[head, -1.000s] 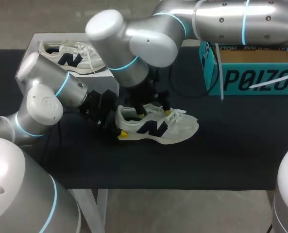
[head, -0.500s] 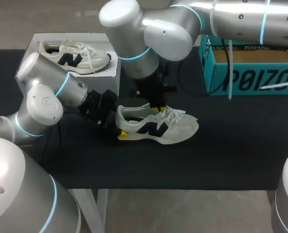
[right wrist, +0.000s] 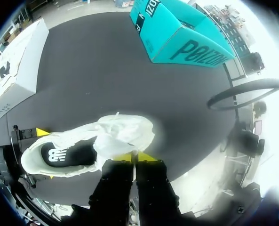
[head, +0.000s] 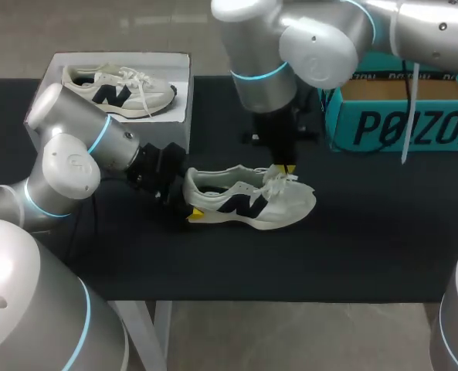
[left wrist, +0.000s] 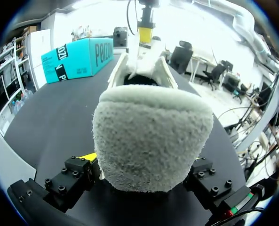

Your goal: Take the shoe out of the shoebox, open the shoe tongue, remove and reinsert the insole, then place the shoe into the shoebox

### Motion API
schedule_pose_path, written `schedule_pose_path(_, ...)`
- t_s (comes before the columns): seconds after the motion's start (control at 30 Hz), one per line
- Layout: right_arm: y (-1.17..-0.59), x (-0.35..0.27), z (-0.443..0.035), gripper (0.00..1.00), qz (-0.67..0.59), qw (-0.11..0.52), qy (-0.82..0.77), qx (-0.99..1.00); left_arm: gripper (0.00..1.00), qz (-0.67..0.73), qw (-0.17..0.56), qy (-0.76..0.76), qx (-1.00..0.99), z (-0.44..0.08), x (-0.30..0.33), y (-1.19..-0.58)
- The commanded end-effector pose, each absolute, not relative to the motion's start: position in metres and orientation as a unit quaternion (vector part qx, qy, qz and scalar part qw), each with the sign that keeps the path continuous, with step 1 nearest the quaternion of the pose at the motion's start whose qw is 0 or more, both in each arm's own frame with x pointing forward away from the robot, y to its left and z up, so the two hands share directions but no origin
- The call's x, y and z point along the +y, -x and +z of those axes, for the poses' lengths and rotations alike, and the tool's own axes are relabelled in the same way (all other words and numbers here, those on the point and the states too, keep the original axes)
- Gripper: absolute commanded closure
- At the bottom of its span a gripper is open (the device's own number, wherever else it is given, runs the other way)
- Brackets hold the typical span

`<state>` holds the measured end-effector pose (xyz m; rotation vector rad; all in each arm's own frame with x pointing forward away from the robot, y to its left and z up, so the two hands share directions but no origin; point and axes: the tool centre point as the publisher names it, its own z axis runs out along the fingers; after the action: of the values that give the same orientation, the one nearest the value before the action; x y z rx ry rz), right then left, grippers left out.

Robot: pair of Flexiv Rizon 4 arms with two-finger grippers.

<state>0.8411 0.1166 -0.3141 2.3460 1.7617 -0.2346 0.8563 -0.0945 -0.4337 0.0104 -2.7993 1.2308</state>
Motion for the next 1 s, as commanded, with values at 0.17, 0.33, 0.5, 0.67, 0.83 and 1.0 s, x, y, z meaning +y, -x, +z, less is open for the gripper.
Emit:
schedule_pose_path(0.17, -0.84, 0.076, -0.341, 1.0, -0.073, 0.084, -0.819, 0.563, 1.0, 0.402, 0.042, -0.003, -0.914, -0.436, -0.095, -0.857)
schedule_pose_path(0.33, -0.836, 0.069, -0.358, 1.0, -0.095, 0.072, -0.822, 0.556, 1.0, 0.402, 0.042, -0.003, -0.914, -0.436, -0.095, -0.857)
schedule_pose_path(0.5, -0.836, 0.07, -0.365, 0.2, -0.104, 0.056, -0.823, 0.555, 1.0, 0.402, 0.042, -0.003, -0.914, -0.436, -0.095, -0.857)
schedule_pose_path(0.67, -0.835, 0.086, -0.339, 0.0, -0.094, 0.069, -0.801, 0.587, 1.0, 0.402, 0.042, -0.003, -0.914, -0.436, -0.095, -0.857)
schedule_pose_path(0.83, -0.841, 0.105, -0.308, 0.0, -0.06, 0.081, -0.745, 0.659, 1.0, 0.402, 0.042, -0.003, -0.914, -0.436, -0.095, -0.857)
schedule_pose_path(1.0, -0.844, 0.131, -0.279, 0.0, -0.032, 0.101, -0.644, 0.758, 1.0, 0.402, 0.042, -0.003, -0.914, -0.436, -0.095, -0.857)
